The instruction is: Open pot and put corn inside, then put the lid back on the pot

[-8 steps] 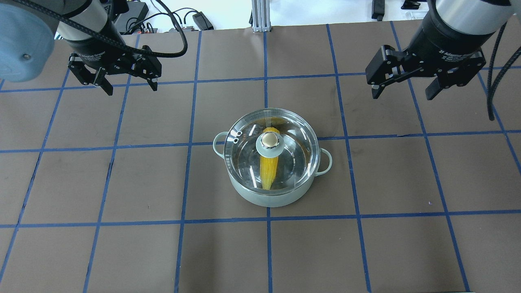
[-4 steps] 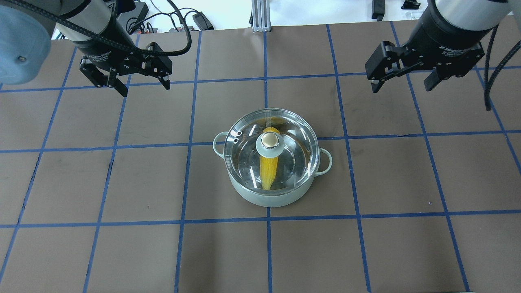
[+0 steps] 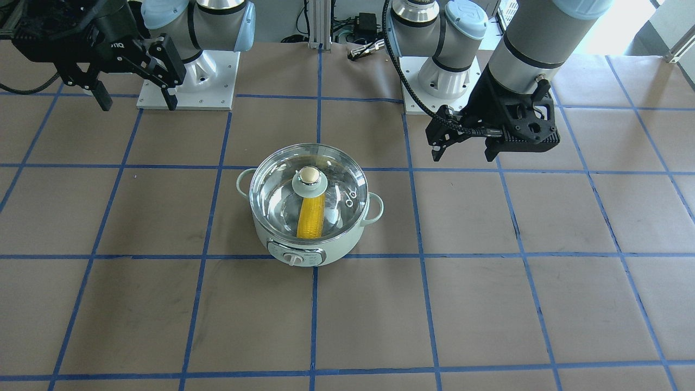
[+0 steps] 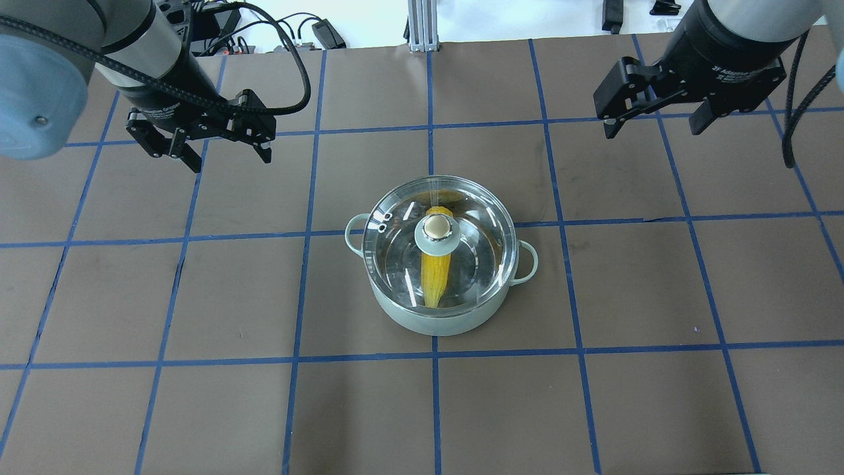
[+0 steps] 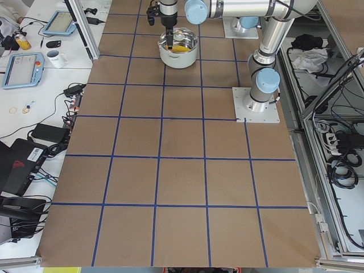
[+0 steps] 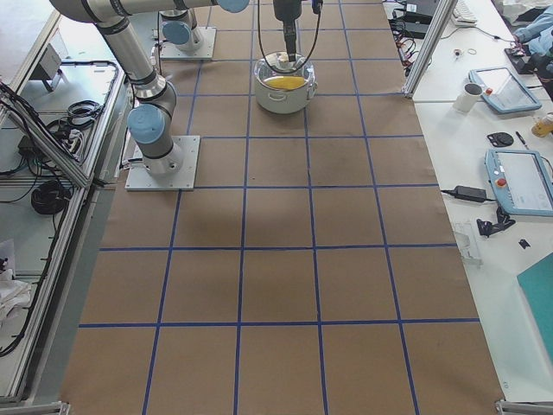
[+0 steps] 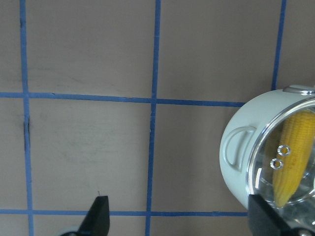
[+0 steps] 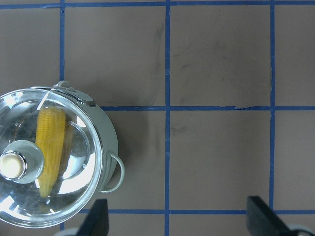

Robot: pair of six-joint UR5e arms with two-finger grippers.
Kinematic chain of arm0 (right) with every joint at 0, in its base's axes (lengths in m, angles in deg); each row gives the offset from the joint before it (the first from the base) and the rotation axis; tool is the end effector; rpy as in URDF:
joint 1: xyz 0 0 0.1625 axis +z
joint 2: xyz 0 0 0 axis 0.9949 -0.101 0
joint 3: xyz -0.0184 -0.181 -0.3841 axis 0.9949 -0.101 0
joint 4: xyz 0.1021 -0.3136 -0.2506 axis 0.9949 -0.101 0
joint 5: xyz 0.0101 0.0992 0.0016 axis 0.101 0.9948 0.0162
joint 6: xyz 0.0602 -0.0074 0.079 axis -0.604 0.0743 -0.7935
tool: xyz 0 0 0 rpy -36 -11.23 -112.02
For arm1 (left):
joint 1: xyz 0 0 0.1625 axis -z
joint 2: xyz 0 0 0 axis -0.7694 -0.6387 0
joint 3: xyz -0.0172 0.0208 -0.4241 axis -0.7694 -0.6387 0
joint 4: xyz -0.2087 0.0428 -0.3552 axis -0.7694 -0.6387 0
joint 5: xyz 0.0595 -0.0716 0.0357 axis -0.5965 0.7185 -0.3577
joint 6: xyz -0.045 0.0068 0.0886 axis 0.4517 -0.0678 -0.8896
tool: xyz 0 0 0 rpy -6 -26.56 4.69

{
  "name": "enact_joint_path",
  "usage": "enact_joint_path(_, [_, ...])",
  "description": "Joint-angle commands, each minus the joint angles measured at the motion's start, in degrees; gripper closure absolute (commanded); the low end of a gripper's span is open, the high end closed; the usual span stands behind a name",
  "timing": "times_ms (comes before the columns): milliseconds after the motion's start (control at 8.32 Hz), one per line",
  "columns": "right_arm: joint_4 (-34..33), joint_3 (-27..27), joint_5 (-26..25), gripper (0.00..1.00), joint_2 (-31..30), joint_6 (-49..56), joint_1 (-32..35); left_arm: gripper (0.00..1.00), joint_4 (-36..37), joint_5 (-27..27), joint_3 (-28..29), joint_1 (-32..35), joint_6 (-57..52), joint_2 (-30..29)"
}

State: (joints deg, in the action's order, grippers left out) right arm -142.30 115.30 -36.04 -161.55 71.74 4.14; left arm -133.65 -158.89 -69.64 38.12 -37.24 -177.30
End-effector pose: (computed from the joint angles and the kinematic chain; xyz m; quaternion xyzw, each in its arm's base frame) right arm 0.1227 -0.4544 0.5436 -0.0033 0.9977 -0.0668 0.0104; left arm -0.1253 -0.5029 0.4748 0.0354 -0.9989 0.0030 0.0296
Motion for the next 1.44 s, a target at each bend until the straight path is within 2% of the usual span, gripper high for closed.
enact_joint_path(0, [0.30,0.16,-0.11,0.00,-0.04,0.01,-0.01,0.00,0.95,-9.28,-0.34,0.00,-1.70,-0.20])
enact_joint_path(842, [0.30,0.25,-0.02,0.00,0.05,-0.61,0.08,0.00,-0.10,-9.20,0.36,-0.35,-2.05,-1.60])
enact_joint_path(1082, [0.30,0.25,-0.02,0.00,0.05,-0.61,0.08,0.00,-3.52,-9.11,0.63,-0.44,-2.05,-1.60])
enact_joint_path(1323, [0.56,0.25,-0.02,0.00,0.05,-0.61,0.08,0.00,-3.53,-6.23,0.63,-0.44,-1.96,-1.52])
